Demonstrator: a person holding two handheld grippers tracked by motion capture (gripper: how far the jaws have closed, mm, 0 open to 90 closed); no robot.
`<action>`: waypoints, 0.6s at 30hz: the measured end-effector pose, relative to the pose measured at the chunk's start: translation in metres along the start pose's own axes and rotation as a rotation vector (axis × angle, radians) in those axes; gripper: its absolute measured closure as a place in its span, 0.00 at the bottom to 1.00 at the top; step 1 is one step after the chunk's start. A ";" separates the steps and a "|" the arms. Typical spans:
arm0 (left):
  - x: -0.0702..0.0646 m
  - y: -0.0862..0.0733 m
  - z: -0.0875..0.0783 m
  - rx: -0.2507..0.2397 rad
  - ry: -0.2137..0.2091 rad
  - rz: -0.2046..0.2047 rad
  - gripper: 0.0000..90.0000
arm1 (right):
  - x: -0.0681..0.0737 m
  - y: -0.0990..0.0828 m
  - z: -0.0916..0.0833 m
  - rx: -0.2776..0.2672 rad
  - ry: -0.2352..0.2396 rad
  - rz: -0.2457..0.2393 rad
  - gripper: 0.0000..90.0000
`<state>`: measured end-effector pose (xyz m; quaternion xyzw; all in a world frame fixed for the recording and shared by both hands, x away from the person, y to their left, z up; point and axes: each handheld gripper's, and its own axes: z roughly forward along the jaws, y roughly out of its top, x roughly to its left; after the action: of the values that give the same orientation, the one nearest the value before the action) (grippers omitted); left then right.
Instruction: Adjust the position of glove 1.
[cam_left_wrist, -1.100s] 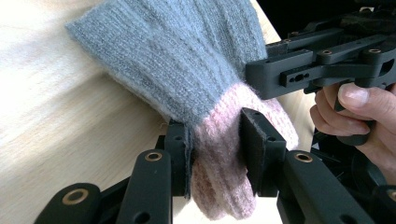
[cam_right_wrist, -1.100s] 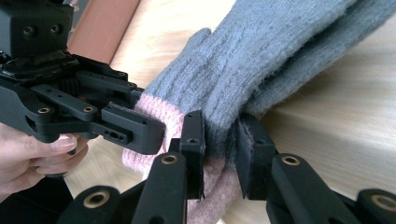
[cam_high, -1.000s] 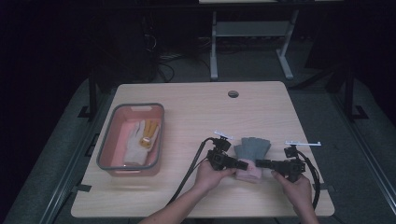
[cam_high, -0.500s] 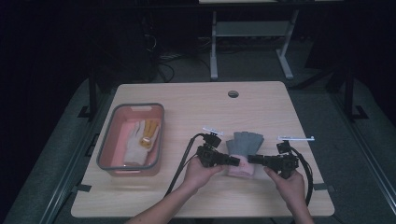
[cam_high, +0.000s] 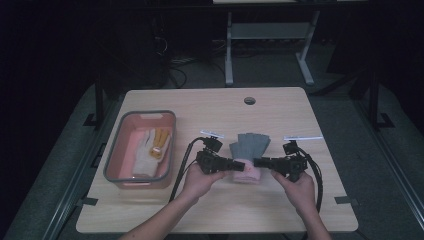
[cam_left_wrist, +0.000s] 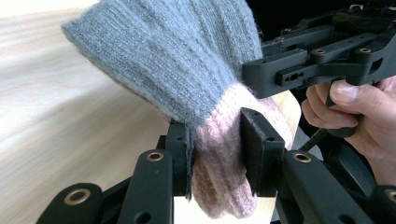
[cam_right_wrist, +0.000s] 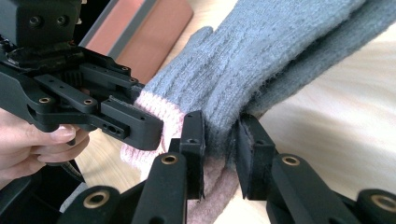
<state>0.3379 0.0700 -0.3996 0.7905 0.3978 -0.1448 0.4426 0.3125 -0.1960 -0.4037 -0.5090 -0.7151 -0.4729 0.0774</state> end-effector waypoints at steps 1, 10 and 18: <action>0.001 0.000 -0.003 -0.006 0.002 -0.001 0.74 | 0.002 0.003 0.002 0.003 0.003 -0.009 0.83; 0.007 0.001 -0.023 -0.030 0.024 -0.007 0.74 | 0.017 0.018 0.016 0.019 0.012 -0.032 0.83; 0.011 0.002 -0.034 -0.045 0.041 -0.011 0.74 | 0.023 0.027 0.026 0.029 0.022 -0.047 0.83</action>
<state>0.3422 0.1034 -0.3858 0.7809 0.4141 -0.1221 0.4514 0.3333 -0.1600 -0.3878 -0.4855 -0.7328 -0.4698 0.0812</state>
